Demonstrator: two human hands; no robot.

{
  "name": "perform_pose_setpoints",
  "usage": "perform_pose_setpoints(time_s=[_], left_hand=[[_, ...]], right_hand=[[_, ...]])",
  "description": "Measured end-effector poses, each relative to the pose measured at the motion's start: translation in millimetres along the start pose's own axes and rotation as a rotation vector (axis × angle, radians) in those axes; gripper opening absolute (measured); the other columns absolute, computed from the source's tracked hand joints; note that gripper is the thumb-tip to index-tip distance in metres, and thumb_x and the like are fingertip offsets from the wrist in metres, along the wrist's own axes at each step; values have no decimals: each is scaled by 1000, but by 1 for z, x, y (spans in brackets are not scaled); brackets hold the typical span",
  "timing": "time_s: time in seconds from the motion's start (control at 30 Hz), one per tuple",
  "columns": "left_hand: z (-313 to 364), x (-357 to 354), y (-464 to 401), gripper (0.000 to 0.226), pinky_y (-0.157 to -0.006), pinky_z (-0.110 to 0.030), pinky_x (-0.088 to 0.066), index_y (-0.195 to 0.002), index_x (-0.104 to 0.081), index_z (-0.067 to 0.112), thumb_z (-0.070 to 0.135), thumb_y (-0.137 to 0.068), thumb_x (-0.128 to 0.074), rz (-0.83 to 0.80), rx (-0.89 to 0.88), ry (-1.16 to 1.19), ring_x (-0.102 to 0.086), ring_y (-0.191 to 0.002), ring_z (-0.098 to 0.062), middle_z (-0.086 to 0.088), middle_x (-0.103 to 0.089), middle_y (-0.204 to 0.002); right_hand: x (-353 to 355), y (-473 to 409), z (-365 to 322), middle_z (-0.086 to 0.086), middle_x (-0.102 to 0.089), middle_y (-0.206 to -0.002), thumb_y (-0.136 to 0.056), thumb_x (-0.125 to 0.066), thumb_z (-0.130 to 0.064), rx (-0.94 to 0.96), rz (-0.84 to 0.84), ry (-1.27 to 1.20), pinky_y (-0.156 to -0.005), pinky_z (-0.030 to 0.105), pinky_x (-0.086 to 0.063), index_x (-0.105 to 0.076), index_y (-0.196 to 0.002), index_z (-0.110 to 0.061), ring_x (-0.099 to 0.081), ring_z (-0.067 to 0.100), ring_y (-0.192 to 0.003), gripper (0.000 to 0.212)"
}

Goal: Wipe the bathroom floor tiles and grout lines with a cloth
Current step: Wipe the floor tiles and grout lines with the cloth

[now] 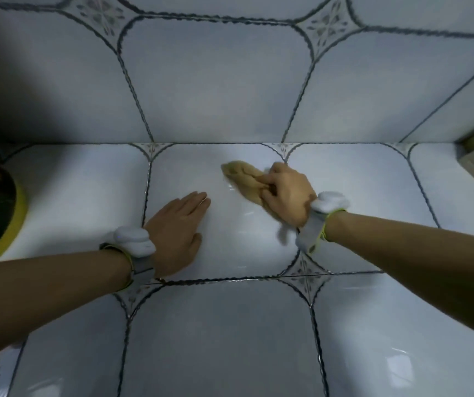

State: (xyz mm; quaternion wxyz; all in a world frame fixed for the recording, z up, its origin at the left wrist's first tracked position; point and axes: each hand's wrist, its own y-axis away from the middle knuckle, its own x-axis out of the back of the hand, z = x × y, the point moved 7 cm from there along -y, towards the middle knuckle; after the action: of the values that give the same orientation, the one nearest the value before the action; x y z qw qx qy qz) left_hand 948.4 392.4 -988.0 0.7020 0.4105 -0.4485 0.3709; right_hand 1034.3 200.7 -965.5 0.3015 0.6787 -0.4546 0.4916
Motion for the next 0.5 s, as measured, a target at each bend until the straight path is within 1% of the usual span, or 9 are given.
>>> perform_pose_setpoints(time_s=[0.07,0.1,0.17,0.2,0.27,0.3,0.37,0.43,0.5], left_hand=[[3,1,-4,67,-121,-30,-1,-151,-1,11,23,-97,-39,2,12,23,-1,-148,-16,-4,2,-160],[3,0,-4,67,-121,-30,-2,-152,-2,11,24,-97,-39,-3,11,22,-1,-148,-16,-4,1,-160],[8,-6,-6,67,-121,-30,-1,-151,-2,11,25,-97,-39,7,-3,20,-1,-148,-16,-4,1,-160],[14,-9,-9,67,-121,-30,-1,-151,-2,11,25,-98,-39,6,-15,19,-1,-148,-16,-4,1,-160],[27,-12,-15,67,-121,-30,1,-151,-1,11,26,-98,-38,5,-49,6,0,-148,-15,-4,2,-160],[36,-12,-21,66,-121,-30,1,-151,-2,11,27,-98,-38,12,-70,-1,0,-148,-15,-4,1,-160],[53,-7,-35,66,-121,-31,-2,-151,-6,11,27,-97,-39,47,-107,-10,-3,-148,-16,-4,-3,-160],[67,-2,-48,65,-121,-33,-4,-151,-9,11,26,-97,-40,78,-110,-5,-6,-148,-17,-5,-7,-160],[76,1,-59,64,-121,-33,-4,-152,-9,11,26,-97,-39,89,-94,6,-6,-148,-16,-4,-7,-160]], right_hand=[[-2,52,-14,0,-51,-88,-85,-62,-14,142,-66,-53,-66,35,-46,-68,-95,-16,-54,22,-76,12],[-4,80,-22,1,-52,-86,-84,-66,-14,206,-96,-90,-64,32,-47,-70,-96,-15,-54,21,-74,13],[-10,129,-33,4,-57,-88,-82,-73,-18,288,-180,-137,-65,27,-47,-73,-103,-16,-55,20,-76,21],[-13,147,-32,4,-58,-91,-82,-73,-21,311,-219,-141,-66,27,-45,-73,-106,-17,-55,19,-77,25],[-16,155,-28,3,-58,-93,-82,-72,-23,353,-250,-142,-67,27,-45,-73,-109,-19,-55,18,-79,27],[-13,149,-22,3,-58,-92,-81,-72,-21,346,-246,-145,-68,27,-44,-73,-107,-19,-55,18,-80,26],[-5,120,2,3,-57,-92,-82,-68,-16,241,-161,-141,-73,28,-44,-72,-107,-18,-53,17,-83,26],[13,79,49,3,-55,-95,-86,-61,-19,41,-33,-77,-75,34,-47,-70,-109,-21,-56,23,-87,25],[34,44,106,6,-55,-94,-87,-57,-24,-193,66,7,-71,33,-42,-70,-104,-20,-59,31,-87,22]])
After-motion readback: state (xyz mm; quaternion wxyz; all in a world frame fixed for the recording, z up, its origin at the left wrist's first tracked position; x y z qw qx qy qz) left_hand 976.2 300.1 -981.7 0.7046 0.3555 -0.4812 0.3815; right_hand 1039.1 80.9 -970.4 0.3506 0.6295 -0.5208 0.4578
